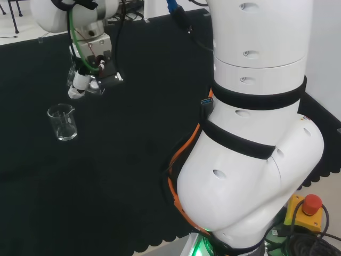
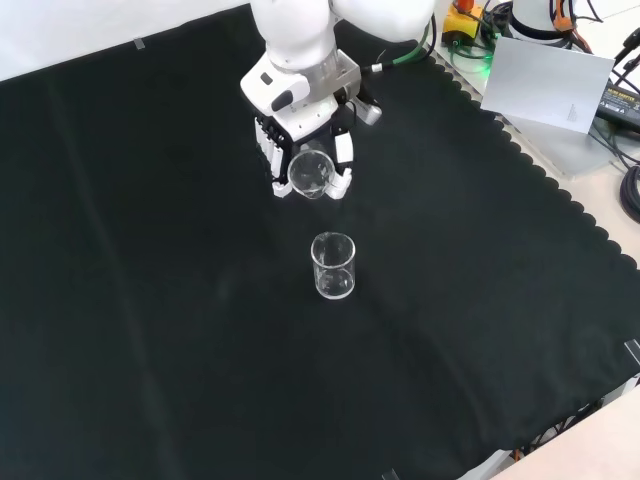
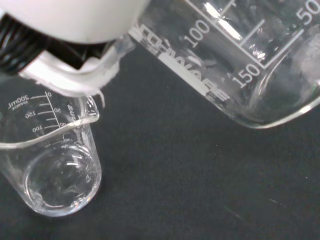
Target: Place the beaker back on the table.
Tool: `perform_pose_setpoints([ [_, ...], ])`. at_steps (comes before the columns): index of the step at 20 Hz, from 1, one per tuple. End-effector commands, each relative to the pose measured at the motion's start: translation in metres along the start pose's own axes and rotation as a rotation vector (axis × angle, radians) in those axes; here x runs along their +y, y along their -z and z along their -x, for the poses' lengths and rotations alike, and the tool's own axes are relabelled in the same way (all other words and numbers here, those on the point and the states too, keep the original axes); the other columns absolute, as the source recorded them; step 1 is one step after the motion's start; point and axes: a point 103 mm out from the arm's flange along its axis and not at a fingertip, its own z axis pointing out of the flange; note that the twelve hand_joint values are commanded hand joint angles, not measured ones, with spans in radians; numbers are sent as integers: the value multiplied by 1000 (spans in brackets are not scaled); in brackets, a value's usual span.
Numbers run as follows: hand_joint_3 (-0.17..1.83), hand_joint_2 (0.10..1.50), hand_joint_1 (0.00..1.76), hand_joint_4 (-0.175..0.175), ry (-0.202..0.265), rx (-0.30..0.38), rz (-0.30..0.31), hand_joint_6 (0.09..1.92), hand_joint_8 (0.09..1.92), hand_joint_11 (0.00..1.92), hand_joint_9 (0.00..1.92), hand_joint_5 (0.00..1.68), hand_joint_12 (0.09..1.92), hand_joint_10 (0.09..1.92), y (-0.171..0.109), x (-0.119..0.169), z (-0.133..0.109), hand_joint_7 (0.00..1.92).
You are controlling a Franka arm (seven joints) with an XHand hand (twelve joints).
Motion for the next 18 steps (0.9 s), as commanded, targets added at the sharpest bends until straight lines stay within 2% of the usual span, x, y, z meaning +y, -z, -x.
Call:
perform_pose_setpoints([
  [1, 620, 610, 1167, 175, 15, 58, 44, 219, 431, 1360, 1599, 1500, 800, 636, -4, 5, 16, 1777],
  [5, 621, 610, 1167, 175, 25, 94, 58, 221, 432, 1359, 1599, 1499, 801, 636, -9, 9, 25, 1777],
  [8, 622, 610, 1167, 175, 31, 133, 45, 224, 434, 1355, 1598, 1498, 802, 636, -17, 15, 34, 1776],
  [12, 623, 609, 1167, 175, 50, 215, 40, 229, 436, 1345, 1597, 1496, 802, 636, -31, 21, 45, 1775],
  [14, 626, 609, 1166, 175, 52, 294, 26, 252, 446, 1333, 1595, 1485, 822, 636, -40, 25, 52, 1770],
  [18, 628, 609, 1166, 175, 77, 358, 36, 268, 452, 1334, 1592, 1478, 834, 636, -58, 28, 61, 1764],
])
